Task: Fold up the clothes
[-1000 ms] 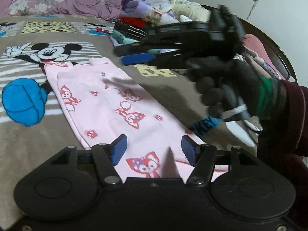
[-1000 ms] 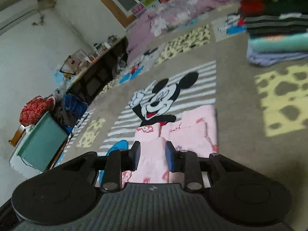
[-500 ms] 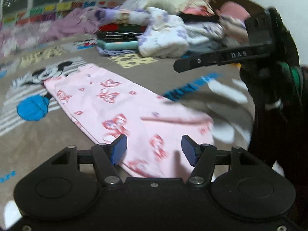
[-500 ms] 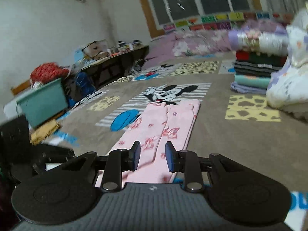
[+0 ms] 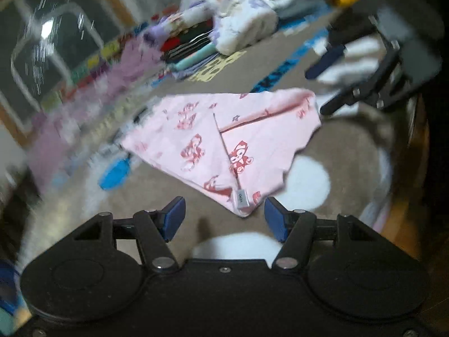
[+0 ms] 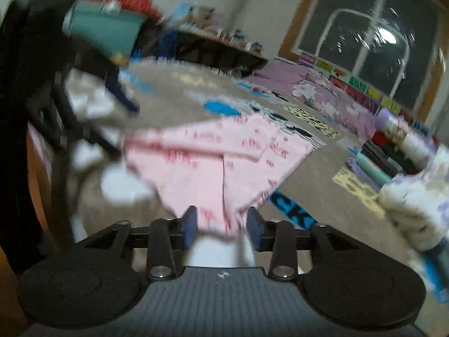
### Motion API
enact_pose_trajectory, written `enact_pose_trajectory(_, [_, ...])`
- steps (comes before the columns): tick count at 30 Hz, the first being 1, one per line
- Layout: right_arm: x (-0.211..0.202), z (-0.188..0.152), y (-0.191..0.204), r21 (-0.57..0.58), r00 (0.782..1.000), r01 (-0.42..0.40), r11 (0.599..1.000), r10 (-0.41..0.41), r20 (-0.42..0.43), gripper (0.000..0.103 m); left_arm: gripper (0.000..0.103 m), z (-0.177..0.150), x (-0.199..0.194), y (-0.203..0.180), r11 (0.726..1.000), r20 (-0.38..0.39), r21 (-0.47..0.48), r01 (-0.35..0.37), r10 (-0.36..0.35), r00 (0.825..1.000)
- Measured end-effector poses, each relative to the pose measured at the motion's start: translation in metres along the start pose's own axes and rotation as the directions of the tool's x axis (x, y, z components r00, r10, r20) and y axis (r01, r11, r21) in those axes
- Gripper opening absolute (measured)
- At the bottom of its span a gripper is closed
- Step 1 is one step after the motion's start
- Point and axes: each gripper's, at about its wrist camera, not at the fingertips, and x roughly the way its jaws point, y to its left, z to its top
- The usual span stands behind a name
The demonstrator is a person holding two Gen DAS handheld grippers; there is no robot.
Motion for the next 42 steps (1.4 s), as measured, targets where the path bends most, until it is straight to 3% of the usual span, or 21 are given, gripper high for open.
enact_pose_trajectory(3, [-0.001,-0.004,0.002,-0.002,1.000,0.008,1.000,-0.008,-0.005,0.045,0.062,0.010,0.002,0.004,0.997,0.066,-0.070,0.040,-0.035,0.997])
enact_pose_trajectory(8, [0.000,-0.010,0.000,0.045,1.000,-0.005,0.999,0.005,-0.001,0.045,0.062,0.005,0.032,0.012,0.969,0.010,-0.176,0.175,-0.176,0.984])
enact_pose_trajectory(11, [0.000,-0.013,0.000,0.050,1.000,-0.009,0.999,0.009,-0.002,0.045,0.063,0.005,0.029,0.019,0.962,0.033,-0.213,0.168,-0.164,0.986])
enact_pose_trajectory(14, [-0.001,-0.014,0.001,0.040,1.000,0.003,0.999,-0.003,0.002,0.046,0.062,0.010,0.019,0.022,0.957,0.104,-0.230,0.175,-0.155,0.983])
enact_pose_trajectory(19, [0.002,-0.015,0.006,-0.012,1.000,0.017,1.000,-0.017,-0.006,0.047,0.063,0.004,0.028,0.016,0.953,0.030,-0.213,0.214,-0.213,0.977])
enact_pose_trajectory(23, [0.007,-0.015,0.014,-0.112,0.998,0.050,0.992,-0.053,-0.023,0.051,0.063,0.004,0.010,0.023,0.980,0.057,-0.151,0.130,-0.122,0.991])
enact_pose_trajectory(26, [0.009,-0.015,0.018,-0.184,0.997,0.074,0.980,-0.079,-0.023,0.054,0.063,-0.004,0.008,0.009,0.999,-0.008,0.014,0.039,-0.039,0.999])
enact_pose_trajectory(28, [0.011,-0.015,0.018,-0.200,0.996,0.081,0.976,-0.087,-0.020,0.054,0.063,-0.008,0.011,-0.002,0.993,-0.032,0.117,-0.001,0.005,0.999])
enact_pose_trajectory(31, [0.017,-0.013,0.017,-0.217,0.993,0.109,0.970,-0.114,-0.011,0.053,0.063,-0.010,0.014,-0.007,0.980,-0.021,0.190,-0.054,0.059,0.998])
enact_pose_trajectory(34, [0.023,-0.012,0.015,-0.210,0.992,0.127,0.969,-0.129,0.000,0.053,0.060,-0.012,0.018,-0.010,0.965,-0.009,0.238,-0.112,0.118,0.993])
enact_pose_trajectory(37, [0.025,-0.013,0.018,-0.214,0.992,0.125,0.969,-0.124,0.016,0.050,0.053,-0.015,0.024,-0.014,0.955,0.010,0.267,-0.128,0.130,0.991])
enact_pose_trajectory(42, [0.026,-0.014,0.017,-0.212,0.992,0.128,0.969,-0.124,0.035,0.047,0.050,-0.024,0.019,-0.015,0.946,0.047,0.281,-0.160,0.153,0.987])
